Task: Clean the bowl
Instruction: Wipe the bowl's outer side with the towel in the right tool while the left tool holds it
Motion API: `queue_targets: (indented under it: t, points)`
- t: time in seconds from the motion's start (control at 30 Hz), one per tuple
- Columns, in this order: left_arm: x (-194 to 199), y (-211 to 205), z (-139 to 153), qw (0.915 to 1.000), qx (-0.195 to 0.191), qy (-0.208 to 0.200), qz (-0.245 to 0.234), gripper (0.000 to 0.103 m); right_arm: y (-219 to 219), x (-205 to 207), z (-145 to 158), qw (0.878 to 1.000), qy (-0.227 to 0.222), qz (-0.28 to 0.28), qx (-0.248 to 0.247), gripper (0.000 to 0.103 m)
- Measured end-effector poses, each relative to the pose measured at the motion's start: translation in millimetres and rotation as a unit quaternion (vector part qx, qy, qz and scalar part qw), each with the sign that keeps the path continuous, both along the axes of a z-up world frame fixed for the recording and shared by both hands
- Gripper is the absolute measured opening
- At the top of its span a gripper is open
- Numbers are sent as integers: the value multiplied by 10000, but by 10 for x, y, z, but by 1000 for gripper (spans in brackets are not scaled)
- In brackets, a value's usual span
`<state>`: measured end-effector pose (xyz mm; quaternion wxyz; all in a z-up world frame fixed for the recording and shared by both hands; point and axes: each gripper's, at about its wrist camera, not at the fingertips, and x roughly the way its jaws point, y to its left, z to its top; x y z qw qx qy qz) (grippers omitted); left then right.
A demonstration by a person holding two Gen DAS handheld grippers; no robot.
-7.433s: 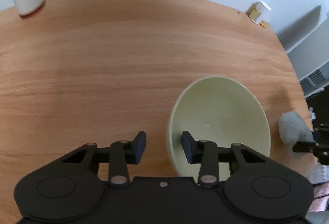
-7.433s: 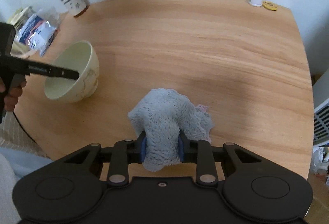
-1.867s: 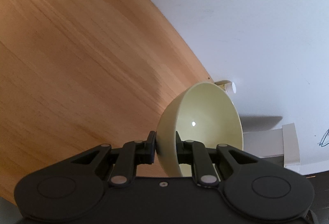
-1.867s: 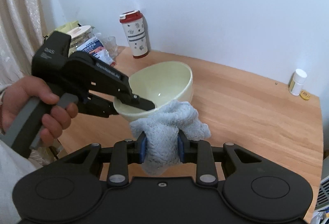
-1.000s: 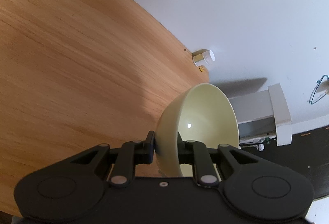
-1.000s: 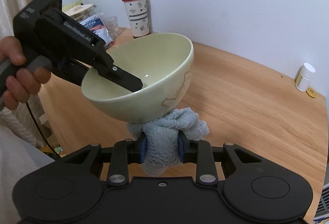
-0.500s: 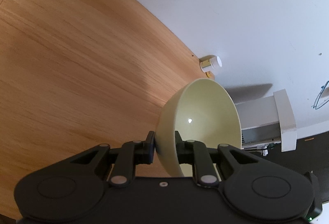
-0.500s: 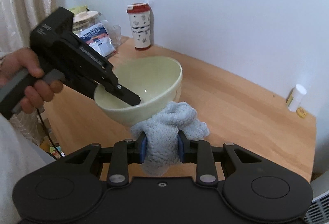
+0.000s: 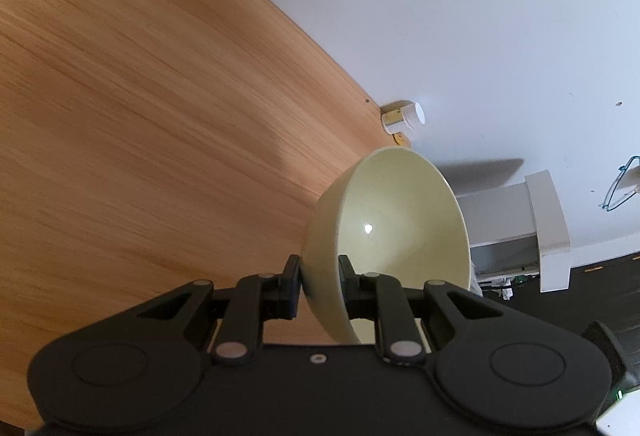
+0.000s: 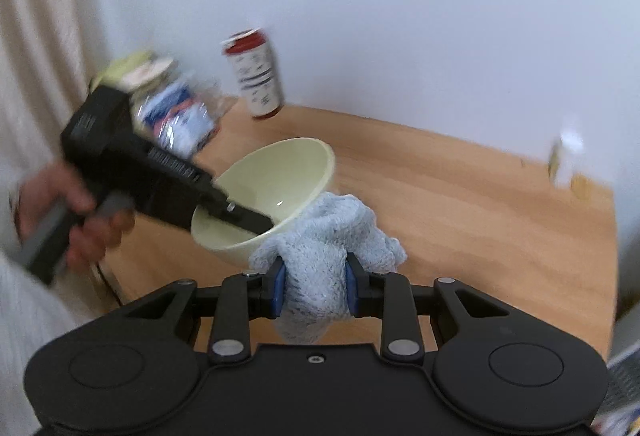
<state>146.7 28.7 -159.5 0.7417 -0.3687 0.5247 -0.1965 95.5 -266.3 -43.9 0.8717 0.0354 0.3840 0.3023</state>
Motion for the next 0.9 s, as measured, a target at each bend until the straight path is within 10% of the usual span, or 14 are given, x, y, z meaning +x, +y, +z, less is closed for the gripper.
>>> queue_targets:
  t: [0.2, 0.9]
  points:
    - [0, 43, -3, 10000, 12, -19, -28, 17, -49, 13, -176, 9990, 214, -161, 367, 32]
    - [25, 40, 27, 9987, 219, -120, -443, 16, 392, 63, -206, 9838, -485, 1172, -1269, 32]
